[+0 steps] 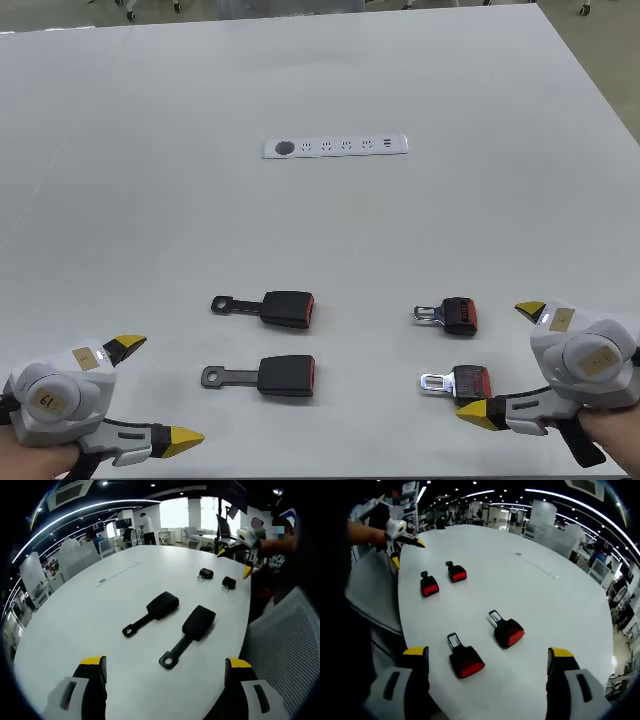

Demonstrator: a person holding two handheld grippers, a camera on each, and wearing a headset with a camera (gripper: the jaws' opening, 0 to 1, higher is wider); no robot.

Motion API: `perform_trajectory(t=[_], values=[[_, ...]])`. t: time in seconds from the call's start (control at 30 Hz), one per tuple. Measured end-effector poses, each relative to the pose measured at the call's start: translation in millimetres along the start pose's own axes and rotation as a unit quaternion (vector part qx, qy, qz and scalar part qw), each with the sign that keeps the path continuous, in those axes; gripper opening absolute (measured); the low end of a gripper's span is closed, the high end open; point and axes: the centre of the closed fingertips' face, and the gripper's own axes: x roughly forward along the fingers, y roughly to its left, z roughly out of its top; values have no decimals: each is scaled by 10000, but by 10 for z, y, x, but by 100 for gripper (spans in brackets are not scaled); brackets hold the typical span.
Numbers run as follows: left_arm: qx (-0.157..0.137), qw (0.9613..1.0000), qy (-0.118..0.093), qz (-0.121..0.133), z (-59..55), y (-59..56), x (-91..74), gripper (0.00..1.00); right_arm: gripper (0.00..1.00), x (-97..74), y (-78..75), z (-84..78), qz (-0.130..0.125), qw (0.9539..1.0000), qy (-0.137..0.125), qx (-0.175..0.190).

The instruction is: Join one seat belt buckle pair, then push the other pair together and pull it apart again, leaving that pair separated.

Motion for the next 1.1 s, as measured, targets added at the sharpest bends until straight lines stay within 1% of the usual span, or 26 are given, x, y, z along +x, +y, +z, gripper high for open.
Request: perform_trajectory(t=[0.13,0.23,0.33,0.5,0.6,0.63,0.7,0.77,0.83,0.97,1.03,1.07,1.1], values=[[58,10000,-44,-37,38,-9,24,98,100,29,-3,-10,-33,9998,-64,182],[120,9999,-22,-64,42,-12,36,98,100,59,25,14,-49,9998,-83,200],[128,9999,-27,-67,52,-17,38,99,100,98,60,54,-8,9996,-137,252],[136,9999,-9,-59,50,-20,42,99,99,141,106,107,53,9997,-160,184],[105,9999,-64,-82,95,-53,53,98,99,155,121,135,97,9997,-215,57],[109,9998,-104,-107,119,-73,57,98,99,164,119,118,107,9998,-178,53],[164,9998,-69,-109,141,-106,53,99,99,172,102,89,138,9998,-116,74],[203,9997,-65,-86,157,-108,39,99,99,158,86,94,161,9997,-144,123],[161,9998,-92,-29,175,-90,23,100,100,156,73,86,181,9996,-145,138],[103,9999,-106,67,177,-58,8,100,100,144,68,56,231,9997,-53,26],[42,9999,-112,58,177,-88,15,100,100,89,63,90,241,9997,-53,-21],[33,9999,-114,26,173,-111,31,100,100,62,50,118,225,9997,-93,-13],[83,9999,-96,-18,169,-146,54,100,100,22,29,167,195,9996,-205,69]])
